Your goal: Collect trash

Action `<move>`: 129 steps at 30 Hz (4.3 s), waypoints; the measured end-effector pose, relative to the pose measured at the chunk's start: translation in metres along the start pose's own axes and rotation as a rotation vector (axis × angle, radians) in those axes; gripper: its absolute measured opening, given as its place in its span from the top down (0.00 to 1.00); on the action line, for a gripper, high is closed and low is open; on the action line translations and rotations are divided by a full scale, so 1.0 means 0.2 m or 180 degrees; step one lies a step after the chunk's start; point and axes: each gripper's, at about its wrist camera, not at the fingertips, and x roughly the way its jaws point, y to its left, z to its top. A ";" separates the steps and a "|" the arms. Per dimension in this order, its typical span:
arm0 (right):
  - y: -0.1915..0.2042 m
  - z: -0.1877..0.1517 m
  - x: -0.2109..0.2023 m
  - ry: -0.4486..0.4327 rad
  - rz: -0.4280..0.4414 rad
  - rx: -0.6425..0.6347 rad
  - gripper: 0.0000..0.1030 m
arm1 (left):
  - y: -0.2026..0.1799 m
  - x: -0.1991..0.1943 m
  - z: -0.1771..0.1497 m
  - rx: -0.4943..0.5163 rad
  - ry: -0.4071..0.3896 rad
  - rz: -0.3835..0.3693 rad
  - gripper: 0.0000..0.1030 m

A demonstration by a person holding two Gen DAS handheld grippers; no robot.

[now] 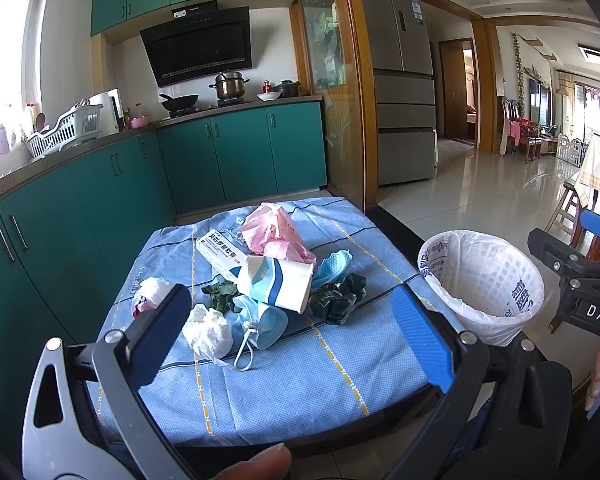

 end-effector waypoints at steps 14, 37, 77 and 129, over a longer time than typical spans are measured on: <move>0.00 0.00 0.01 0.0017 0.0000 -0.0002 0.03 | 0.00 0.00 0.00 -0.0003 0.0006 0.0000 0.03; 0.00 -0.02 0.09 0.0098 0.0143 -0.0048 0.03 | 0.22 0.14 0.01 -0.0235 0.0108 0.0140 0.03; 0.54 -0.07 1.06 0.1065 0.2106 -0.1017 0.15 | 0.36 1.14 0.20 -0.0264 0.0873 -0.0451 0.34; 0.60 -0.10 1.07 0.1240 0.2370 -0.0720 0.39 | 1.05 0.84 -0.07 -0.1026 0.0634 0.0481 0.68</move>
